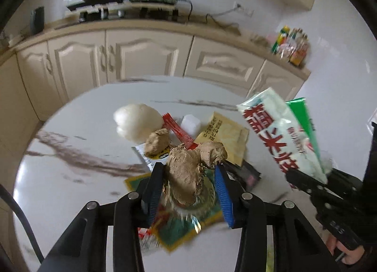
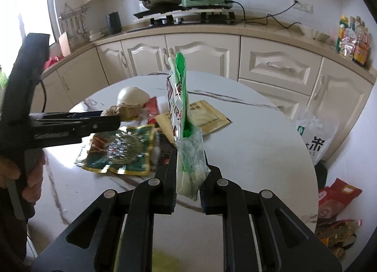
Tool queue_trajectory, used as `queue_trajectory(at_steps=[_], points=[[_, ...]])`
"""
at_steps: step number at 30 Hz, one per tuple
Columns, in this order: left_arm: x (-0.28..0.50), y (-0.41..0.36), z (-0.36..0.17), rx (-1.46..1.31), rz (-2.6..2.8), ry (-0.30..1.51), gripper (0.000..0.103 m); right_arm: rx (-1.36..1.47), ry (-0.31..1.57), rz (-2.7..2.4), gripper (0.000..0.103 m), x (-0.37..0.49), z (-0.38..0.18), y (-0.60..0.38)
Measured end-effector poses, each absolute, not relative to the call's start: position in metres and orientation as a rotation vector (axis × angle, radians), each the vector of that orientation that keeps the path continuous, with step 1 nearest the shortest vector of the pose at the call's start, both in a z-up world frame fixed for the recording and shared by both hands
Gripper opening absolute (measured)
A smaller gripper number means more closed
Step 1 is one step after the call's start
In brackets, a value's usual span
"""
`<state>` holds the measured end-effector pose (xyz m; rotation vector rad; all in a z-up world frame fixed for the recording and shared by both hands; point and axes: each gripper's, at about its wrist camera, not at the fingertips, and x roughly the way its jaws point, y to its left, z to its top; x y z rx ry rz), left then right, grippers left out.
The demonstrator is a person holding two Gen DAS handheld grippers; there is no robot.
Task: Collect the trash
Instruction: 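Lower the left gripper onto the ginger root and grasp it, then carry the ginger and packet over the blue bin and open both grippers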
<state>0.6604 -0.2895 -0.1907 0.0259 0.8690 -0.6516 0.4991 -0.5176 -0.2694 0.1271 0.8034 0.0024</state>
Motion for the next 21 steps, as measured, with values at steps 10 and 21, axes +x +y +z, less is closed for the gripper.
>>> queue_trajectory(at_steps=[10,21], points=[[0.593,-0.189,-0.162,0.01,-0.505,0.778,0.04,0.095,0.758,0.114,0.014,0.477,-0.232,-0.432],[0.549,-0.003,-0.169,-0.101,-0.26,0.776,0.04,0.076,0.769,0.407,0.014,0.466,-0.227,-0.244]])
